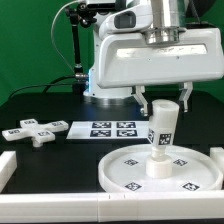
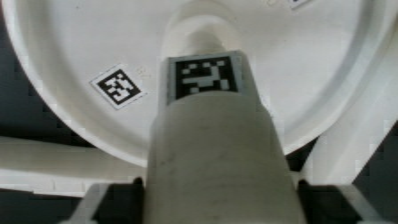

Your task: Assemble round table

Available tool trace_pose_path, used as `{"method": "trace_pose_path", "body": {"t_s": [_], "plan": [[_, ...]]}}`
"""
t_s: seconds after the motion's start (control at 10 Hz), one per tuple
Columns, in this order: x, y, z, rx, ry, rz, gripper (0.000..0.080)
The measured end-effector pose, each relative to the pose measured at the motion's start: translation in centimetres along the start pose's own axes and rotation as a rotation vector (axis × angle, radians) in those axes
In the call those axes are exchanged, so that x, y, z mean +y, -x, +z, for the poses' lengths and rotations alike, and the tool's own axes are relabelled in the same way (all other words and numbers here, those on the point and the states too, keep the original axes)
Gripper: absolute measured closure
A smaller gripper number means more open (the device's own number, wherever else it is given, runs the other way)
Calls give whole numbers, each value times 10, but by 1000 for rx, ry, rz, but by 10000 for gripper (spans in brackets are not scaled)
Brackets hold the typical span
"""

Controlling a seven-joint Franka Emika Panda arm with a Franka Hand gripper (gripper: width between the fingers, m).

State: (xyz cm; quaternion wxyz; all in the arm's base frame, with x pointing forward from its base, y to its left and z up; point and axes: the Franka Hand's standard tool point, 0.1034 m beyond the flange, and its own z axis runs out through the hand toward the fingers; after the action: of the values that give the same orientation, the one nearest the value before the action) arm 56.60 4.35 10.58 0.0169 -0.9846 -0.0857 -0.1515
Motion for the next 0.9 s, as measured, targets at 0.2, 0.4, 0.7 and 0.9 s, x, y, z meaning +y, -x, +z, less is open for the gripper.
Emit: {"method": "trace_pose_path", "body": {"t_s": [0.2,0.4,0.7,0.9], "plan": [[-1,-1,4,0,-1,-2,390],[-2,2,8,-7,-3,-2,390],[-1,7,11,18,5,-2,390],[-1,14,12,72,20,-3,389]]}}
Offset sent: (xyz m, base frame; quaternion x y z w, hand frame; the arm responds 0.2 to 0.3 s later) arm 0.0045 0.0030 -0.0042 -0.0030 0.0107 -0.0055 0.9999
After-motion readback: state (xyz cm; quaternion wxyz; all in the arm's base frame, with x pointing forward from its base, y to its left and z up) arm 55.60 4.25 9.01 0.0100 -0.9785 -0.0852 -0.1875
